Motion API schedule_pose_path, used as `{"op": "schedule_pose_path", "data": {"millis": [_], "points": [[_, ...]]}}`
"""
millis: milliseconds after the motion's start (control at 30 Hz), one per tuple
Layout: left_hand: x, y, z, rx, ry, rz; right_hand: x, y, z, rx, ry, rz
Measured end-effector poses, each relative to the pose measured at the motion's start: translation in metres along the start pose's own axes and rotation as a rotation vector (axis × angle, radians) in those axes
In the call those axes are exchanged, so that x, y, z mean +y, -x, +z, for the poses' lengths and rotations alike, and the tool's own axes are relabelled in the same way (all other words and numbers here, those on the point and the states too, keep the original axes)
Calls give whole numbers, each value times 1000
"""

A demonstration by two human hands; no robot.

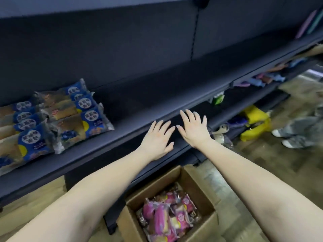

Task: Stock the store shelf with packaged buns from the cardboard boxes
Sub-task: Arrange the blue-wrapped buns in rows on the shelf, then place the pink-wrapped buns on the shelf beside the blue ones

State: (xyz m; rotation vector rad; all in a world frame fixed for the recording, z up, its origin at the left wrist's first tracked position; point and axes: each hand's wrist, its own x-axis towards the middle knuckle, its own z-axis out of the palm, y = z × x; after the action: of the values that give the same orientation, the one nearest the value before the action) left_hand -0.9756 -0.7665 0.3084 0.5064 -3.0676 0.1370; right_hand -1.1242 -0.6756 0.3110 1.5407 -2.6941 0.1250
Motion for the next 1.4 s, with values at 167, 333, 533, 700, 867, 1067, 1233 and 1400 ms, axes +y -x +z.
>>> {"op": "schedule_pose_path", "data": {"millis": [167, 333, 533, 700, 867, 1067, 1233, 1400], "points": [[28, -5, 29, -28, 35, 88, 36, 42, 28, -117, 28, 99], [51, 20, 69, -281, 82, 57, 44, 85, 58, -278, -57, 211], [68, 84, 122, -676, 126, -8, 14, 137, 104, -526, -124, 217], [69, 115, 137, -734, 131, -16, -17, 157, 129, -660, -165, 183], [62, 124, 146, -757, 164, -78, -45, 157, 147, -769, -225, 216], [61, 145, 184, -847, 250, -139, -62, 167, 192, -869, -322, 261], [69, 162, 254, -974, 334, -234, -62, 180, 253, -954, -353, 294], [92, 172, 328, -1063, 431, -359, -57, 192, 318, -975, -351, 245]]}}
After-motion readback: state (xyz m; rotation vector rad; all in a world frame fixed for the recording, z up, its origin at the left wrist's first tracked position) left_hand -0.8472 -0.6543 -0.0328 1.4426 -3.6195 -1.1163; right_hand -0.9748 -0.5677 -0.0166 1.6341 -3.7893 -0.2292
